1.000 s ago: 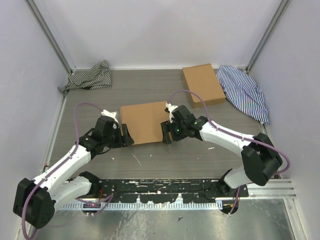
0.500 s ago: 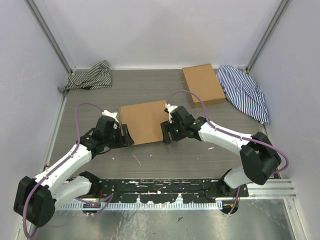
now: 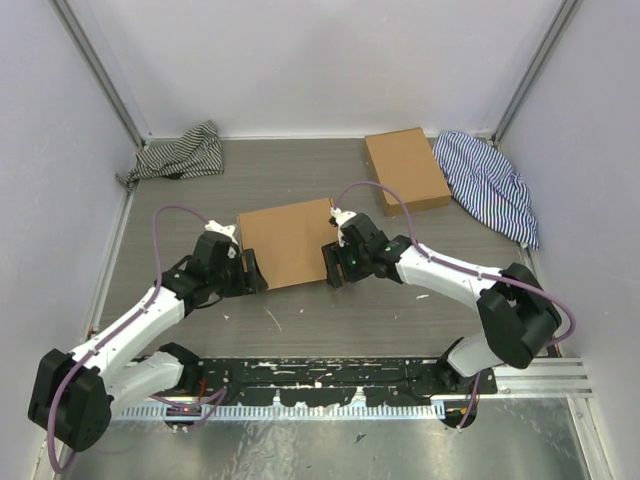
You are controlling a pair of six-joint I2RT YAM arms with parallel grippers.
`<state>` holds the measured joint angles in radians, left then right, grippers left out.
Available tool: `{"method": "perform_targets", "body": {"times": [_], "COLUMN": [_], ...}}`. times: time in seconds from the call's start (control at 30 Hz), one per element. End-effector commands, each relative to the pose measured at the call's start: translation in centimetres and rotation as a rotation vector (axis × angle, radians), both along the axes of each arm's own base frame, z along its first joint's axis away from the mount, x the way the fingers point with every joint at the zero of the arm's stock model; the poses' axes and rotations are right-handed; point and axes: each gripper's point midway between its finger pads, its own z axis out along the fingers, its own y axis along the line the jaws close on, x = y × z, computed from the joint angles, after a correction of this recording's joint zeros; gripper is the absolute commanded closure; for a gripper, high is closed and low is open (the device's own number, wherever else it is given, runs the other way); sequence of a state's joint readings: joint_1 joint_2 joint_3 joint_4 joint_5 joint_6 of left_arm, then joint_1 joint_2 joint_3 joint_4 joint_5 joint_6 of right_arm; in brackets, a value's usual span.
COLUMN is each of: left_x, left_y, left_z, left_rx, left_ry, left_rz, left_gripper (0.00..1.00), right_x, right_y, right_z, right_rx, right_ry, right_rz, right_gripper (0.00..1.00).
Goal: Fold the paper box
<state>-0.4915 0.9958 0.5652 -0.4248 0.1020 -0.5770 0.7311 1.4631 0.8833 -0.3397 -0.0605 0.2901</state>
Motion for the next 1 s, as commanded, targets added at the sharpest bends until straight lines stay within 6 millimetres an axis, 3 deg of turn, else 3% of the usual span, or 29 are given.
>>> {"method": "perform_targets", "body": {"times": [0.0,0.4,0.73,0.87,0.97], "left_x": [0.4,0.9,1.6,1.7,1.4], "left_y": [0.1,0.4,2.3,2.5,2.5], "left_z": [-0.4,-1.9,-3.7,-3.9,-3.4], "left_rx": [0.015,0.047,0.157,0.169,0.16], "left_ry": [-0.011,-0.003,0.019,0.027,0.029], "left_rz": [0.003,0.019,0.092,0.107,0.105], "left_gripper": [0.31,0.34,0.43,0.44,0.46], "right_x": [1.1,1.0,0.7,0.5,0.3], "right_y": [0.6,0.9,0.9,1.2,1.7], "right_z": [-0.4,-1.3,-1.1,-0.1,2.0], "right_rx": [0.01,0.019,0.028,0.058,0.097], "right_ry": [-0.041,-0.028,-0.026,-0.029,-0.057], "right_rz": [-0.01,-0.011,0.002,0.012,0.027], "right_gripper": [0.28,0.32,0.32,0.32,0.34]}}
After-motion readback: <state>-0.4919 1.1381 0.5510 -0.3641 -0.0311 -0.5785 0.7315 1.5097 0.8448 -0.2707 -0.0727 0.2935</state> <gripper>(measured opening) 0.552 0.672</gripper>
